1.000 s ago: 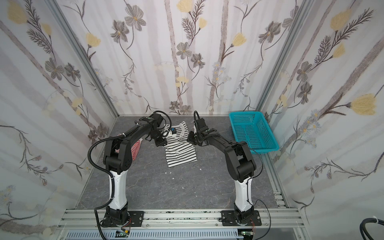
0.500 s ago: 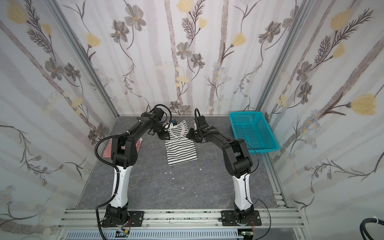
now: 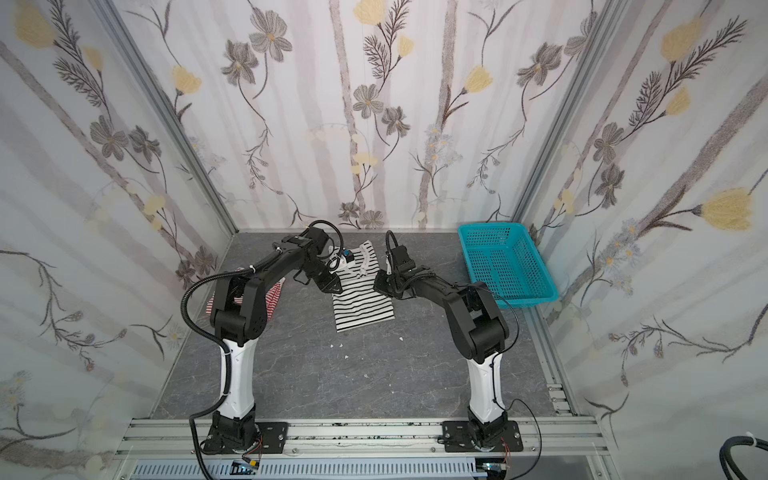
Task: Fold and stack the tank tops
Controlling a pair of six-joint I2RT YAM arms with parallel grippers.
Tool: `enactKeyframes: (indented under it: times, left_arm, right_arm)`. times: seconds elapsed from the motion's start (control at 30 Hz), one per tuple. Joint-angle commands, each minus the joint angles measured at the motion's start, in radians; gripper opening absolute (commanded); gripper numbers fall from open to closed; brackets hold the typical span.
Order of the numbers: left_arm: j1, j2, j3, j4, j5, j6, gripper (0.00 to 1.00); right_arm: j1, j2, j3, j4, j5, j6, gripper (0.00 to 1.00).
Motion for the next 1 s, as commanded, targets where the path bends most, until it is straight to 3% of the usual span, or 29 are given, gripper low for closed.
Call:
enactKeyframes:
  times: [0.0,0.27,0.57,0.8,0.97]
  left_arm:
    - [0.003,0.046,0.014,0.061,-0.023,-0.023,0.28]
    - [0.005,0.081,-0.011,0.078,-0.1,-0.024,0.28]
    - [0.011,0.027,-0.106,0.126,-0.193,-0.029,0.29]
    - [0.014,-0.023,-0.147,0.135,-0.194,-0.047,0.46]
    - [0.014,-0.118,-0.202,0.155,-0.184,-0.079,0.7]
  right_arm:
    - [0.0,0.034,0.016,0.067,-0.021,0.022,0.19]
    - [-0.007,0.067,0.024,-0.002,0.096,0.039,0.2]
    - [-0.004,0.043,0.002,-0.026,0.121,0.022,0.23]
    - [-0.004,0.014,0.012,-0.044,0.114,-0.006,0.29]
    - [0.012,-0.123,-0.041,-0.02,0.12,-0.012,0.38]
